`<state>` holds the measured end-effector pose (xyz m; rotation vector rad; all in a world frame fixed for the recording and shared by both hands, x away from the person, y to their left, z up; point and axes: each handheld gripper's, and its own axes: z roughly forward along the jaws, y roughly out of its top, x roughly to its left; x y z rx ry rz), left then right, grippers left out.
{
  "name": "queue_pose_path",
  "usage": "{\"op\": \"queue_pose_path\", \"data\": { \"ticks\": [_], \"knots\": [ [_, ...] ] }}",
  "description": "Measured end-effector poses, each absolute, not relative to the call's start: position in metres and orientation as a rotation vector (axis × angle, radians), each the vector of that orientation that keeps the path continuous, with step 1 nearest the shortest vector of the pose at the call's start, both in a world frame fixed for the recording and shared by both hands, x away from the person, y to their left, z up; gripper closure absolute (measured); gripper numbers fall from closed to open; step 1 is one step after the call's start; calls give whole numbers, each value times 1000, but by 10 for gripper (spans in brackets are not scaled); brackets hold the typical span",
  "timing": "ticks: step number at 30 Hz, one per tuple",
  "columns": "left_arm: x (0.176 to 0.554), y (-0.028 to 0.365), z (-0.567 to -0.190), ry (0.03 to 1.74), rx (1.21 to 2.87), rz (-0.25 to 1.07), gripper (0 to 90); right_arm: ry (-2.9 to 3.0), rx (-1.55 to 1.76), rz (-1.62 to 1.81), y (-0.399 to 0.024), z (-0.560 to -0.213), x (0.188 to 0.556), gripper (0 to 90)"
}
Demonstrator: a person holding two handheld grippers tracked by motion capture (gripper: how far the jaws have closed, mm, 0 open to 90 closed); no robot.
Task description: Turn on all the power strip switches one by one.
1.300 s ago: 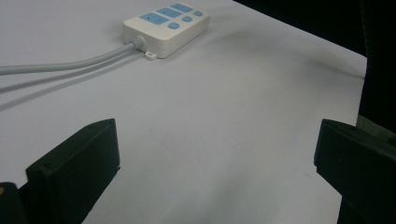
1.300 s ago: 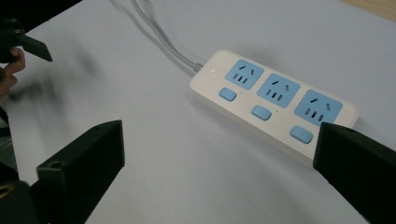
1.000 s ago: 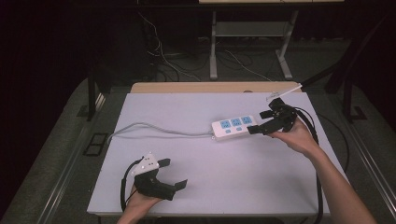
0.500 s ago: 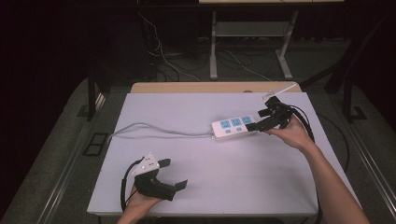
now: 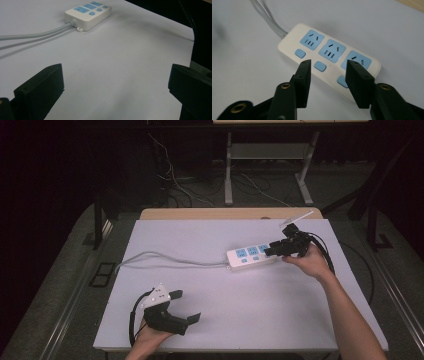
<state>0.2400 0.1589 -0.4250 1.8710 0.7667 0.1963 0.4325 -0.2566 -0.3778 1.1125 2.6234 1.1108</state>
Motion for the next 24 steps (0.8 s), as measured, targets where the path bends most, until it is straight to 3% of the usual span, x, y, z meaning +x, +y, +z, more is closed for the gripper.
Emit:
{"op": "queue_pose_path", "data": {
  "ticks": [24],
  "knots": [
    [240, 158, -425, 763, 1872, 196, 0, 2643, 1174, 1089, -261, -402, 451, 896]
  ]
}}
